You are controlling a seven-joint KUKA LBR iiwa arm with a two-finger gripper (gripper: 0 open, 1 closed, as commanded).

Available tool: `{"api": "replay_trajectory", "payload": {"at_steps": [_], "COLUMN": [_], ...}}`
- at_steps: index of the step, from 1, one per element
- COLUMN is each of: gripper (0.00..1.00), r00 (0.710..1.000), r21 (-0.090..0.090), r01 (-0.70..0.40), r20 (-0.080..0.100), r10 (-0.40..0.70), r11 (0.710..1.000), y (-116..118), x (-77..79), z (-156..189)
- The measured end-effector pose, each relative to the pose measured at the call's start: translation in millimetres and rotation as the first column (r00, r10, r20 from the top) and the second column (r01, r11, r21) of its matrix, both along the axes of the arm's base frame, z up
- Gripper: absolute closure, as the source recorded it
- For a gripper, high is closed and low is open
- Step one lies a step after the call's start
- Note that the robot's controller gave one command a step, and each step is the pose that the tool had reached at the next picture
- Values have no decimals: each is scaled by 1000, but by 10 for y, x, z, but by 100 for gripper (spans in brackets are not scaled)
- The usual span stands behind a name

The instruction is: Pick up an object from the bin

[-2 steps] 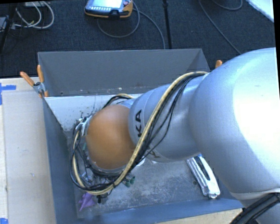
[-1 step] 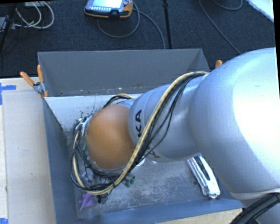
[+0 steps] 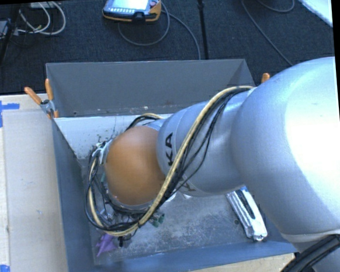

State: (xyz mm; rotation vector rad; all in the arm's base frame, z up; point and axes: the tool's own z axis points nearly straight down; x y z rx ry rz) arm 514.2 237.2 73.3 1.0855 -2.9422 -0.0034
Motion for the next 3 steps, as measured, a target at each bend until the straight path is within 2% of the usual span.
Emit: {"api": "replay_trajectory", "payload": {"at_steps": [1, 3], "gripper": [100, 100], "r00": [1000, 1000], "r21": [-3, -1], "r01": [1, 2], "r20": [-7, -3], "r10": [-1, -2], "r11": [1000, 1000], "y": [-7, 2], "x": [-20, -10], "z": [132, 565]}}
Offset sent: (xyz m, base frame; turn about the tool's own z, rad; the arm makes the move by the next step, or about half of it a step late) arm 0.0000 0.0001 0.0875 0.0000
